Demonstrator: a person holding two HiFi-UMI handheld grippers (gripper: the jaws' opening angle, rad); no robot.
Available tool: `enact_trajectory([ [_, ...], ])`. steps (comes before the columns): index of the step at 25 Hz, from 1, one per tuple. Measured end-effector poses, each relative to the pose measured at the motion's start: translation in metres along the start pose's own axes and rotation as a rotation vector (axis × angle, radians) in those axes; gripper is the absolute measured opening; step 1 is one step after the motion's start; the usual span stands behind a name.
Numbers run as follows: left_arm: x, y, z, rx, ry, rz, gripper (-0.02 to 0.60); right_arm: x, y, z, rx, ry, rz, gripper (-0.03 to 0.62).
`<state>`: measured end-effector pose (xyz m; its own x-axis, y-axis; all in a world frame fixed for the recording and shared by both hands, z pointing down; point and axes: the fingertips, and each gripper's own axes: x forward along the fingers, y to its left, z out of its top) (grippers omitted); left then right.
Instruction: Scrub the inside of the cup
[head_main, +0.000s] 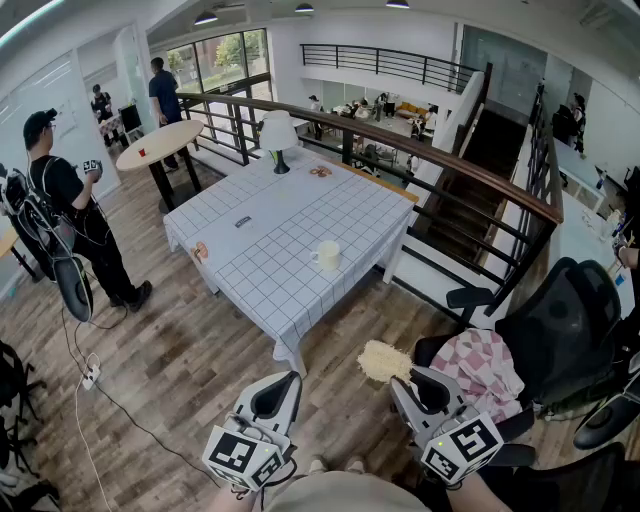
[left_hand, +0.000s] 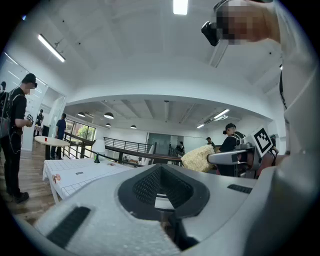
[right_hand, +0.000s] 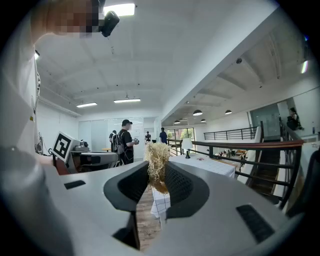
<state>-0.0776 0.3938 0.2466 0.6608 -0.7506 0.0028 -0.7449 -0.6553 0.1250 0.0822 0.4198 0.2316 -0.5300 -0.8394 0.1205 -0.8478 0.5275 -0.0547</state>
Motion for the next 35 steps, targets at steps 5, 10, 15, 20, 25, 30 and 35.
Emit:
enact_trajectory([
  [5,0.006,-0.006,0.000,-0.017,-0.006,-0.012,0.014,-0.001,-0.007,0.005,0.000,-0.013,-0.009,0.097],
  [10,0.014,-0.011,-0.005,-0.006,0.005,-0.018,0.014,-0.004,-0.013,-0.001,0.001,-0.011,-0.002,0.097],
  [15,0.022,-0.014,-0.009,0.000,0.019,-0.018,0.014,-0.004,-0.024,-0.005,0.005,0.000,-0.007,0.097],
  [20,0.032,-0.012,-0.013,0.011,0.023,0.011,0.014,-0.005,-0.037,-0.012,0.001,0.025,-0.009,0.097],
  [25,0.043,-0.016,-0.021,0.007,0.035,0.017,0.014,-0.005,-0.045,-0.016,0.006,0.025,0.016,0.097],
  [30,0.058,-0.028,-0.026,0.007,0.034,0.030,0.014,-0.007,-0.052,-0.016,0.033,-0.006,0.043,0.097],
  [35,0.066,-0.036,-0.023,0.003,0.016,0.042,0.014,-0.016,-0.064,-0.019,0.051,-0.003,0.042,0.097],
])
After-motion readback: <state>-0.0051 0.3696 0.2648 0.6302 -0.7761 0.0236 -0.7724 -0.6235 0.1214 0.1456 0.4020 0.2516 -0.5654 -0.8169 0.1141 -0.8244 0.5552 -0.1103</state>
